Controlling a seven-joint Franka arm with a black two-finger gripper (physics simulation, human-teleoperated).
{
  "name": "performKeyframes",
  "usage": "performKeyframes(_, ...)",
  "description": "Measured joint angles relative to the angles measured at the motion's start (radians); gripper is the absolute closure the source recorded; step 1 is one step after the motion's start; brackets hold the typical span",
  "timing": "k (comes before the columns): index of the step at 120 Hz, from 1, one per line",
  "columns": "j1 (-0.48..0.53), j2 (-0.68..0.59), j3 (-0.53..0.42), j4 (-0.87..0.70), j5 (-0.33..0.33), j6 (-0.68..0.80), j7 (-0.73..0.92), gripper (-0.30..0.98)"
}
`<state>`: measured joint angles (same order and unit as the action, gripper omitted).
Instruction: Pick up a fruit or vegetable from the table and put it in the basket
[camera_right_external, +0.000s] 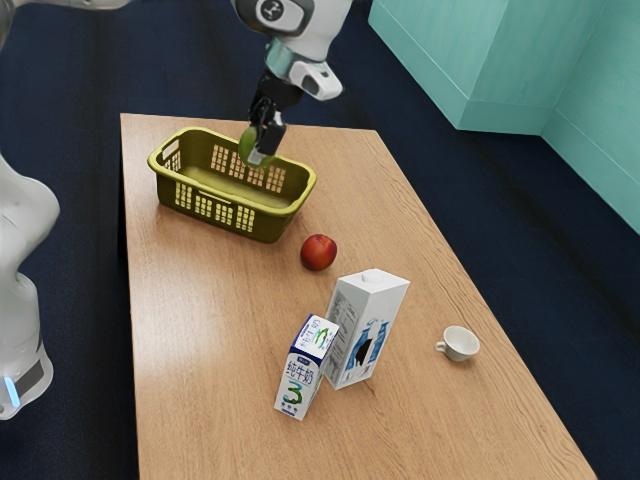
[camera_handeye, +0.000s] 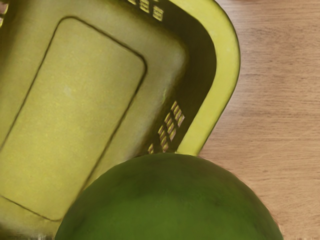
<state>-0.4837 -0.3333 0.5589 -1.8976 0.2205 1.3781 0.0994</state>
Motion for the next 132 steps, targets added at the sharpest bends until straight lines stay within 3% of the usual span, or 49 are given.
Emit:
performKeyframes(25, -0.061, -0.040, 0.091, -0.042, 0.030, 0.002, -0.003, 0.34)
performKeyframes(52, -0.066, -0.075, 0.110, -0.136, 0.065, 0.123, -0.014, 0.35)
performKeyframes(102, 0.057, -0.214, 0.071, -0.325, 0.150, 0.428, -0.029, 0.35)
performKeyframes(132, 0.106, -0.238, 0.045, -0.397, 0.182, 0.511, -0.038, 0.35)
